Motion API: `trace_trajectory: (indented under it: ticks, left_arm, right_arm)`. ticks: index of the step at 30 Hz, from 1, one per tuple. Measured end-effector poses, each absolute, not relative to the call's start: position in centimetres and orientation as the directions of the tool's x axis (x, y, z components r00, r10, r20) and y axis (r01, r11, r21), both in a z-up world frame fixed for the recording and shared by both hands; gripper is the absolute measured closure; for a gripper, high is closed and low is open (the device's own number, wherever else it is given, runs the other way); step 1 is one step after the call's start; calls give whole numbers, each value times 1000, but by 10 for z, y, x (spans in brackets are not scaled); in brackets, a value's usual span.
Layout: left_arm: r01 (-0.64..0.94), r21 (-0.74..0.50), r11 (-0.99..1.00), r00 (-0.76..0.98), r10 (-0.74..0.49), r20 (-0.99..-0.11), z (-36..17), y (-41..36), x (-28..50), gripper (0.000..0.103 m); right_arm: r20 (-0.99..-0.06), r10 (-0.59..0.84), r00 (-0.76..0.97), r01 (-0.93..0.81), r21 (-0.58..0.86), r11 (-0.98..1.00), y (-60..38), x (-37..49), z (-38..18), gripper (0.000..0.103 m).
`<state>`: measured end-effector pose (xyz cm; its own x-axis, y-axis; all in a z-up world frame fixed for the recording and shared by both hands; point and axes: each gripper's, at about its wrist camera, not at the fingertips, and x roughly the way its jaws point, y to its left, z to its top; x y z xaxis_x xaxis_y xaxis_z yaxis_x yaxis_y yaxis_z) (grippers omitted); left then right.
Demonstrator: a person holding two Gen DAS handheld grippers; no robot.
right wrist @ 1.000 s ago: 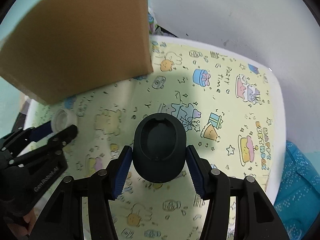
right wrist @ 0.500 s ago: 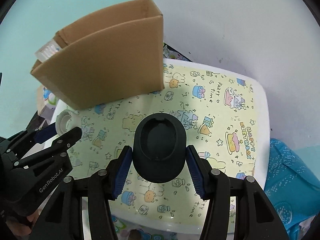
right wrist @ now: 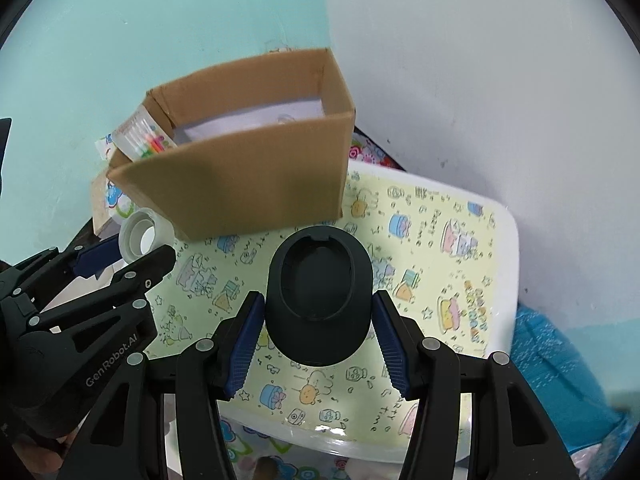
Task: Organize objects
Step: 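Carry the clear ring and black lid with both tools over the box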
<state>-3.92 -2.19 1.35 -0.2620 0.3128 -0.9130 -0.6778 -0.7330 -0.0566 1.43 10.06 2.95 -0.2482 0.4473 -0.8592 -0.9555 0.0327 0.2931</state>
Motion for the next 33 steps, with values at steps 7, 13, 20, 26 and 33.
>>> trace_trajectory:
  ticks: [7,13,20,26,33]
  left_arm:
    - [-667,-52,-743,-294,326,-898,36,-25,-50,62]
    - [-664,-42,-747,-320,334,-887,50,-22,-62,62]
    - [-648,-39,-760,-344,338,-876,60,-20,-83,62]
    - [-647,-40,-762,-344,339,-876,57,-11,-97,62]
    - [-649,-38,-760,-332,328,-884,45,2,-116,62]
  right_arm:
    - [-841,467,-274,-947,321,23,109,13,51,45]
    - [-825,490,-280,-947,320,-3,119,11,66,45]
    - [-812,509,-287,-947,322,-21,134,10,77,45]
    - [-811,506,-292,-946,324,-26,149,9,76,45]
    - [-815,498,-298,-945,327,-29,171,8,69,45]
